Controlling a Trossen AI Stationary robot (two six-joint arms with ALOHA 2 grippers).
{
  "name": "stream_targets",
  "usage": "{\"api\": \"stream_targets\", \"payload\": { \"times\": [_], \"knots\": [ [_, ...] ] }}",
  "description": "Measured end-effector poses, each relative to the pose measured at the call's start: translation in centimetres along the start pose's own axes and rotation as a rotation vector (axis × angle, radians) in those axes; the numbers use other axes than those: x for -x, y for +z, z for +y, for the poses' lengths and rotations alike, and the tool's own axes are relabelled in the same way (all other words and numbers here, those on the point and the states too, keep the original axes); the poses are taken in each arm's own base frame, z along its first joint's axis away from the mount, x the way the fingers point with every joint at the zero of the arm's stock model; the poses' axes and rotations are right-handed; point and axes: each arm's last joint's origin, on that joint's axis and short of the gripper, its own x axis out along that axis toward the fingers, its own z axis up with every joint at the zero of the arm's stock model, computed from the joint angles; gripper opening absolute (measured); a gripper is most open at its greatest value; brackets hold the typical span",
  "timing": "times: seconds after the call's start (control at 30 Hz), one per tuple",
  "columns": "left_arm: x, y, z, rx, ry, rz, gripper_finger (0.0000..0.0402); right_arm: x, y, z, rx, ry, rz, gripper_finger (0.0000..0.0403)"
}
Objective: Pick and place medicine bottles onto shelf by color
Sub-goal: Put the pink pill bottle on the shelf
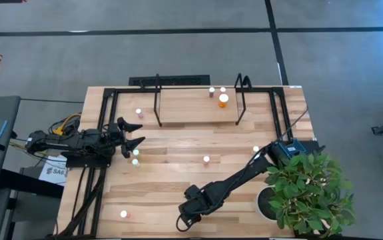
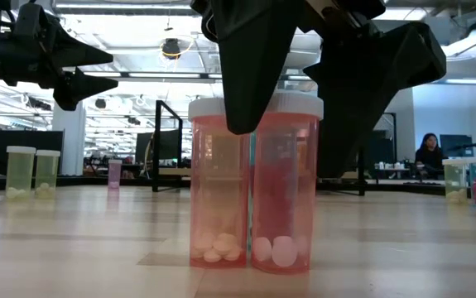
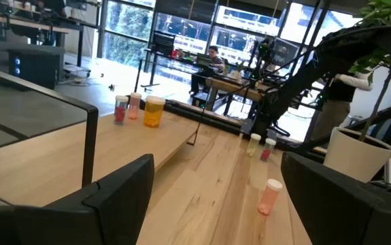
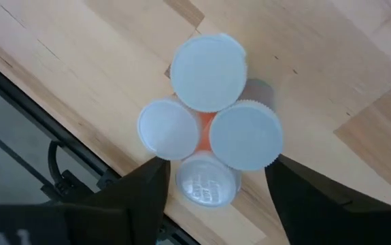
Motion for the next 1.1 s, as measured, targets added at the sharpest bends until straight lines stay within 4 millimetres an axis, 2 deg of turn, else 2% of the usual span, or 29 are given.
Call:
{"api": "stream_targets", "payload": {
  "times": [0.13,0.5,0.6,0.83,1.1],
  "knots": [
    [0.0,0.0,0.0,0.0,0.0,0.0,0.0311,0.0,0.0,0.0,-0.003,0.0,0.0,0.0232],
    [0.0,0.0,0.0,0.0,0.0,0.0,0.0311,0.0,0.0,0.2,-0.008,0.021,-0.001,0.0123],
    [0.0,0.0,0.0,0.0,0.0,0.0,0.0311,0.0,-0.2,0.2,-0.02,0.023,0.001,0.0118],
    [0.0,0.0,0.0,0.0,0.0,0.0,0.0311,0.3,-0.6,0.0,-0.049,-0.001,0.084,0.0142],
    [0.0,0.0,0.0,0.0,0.0,0.0,0.0311,3.5,-1.0,-0.9,-0.057,-0.07,0.13,0.0109]
  ]
}}
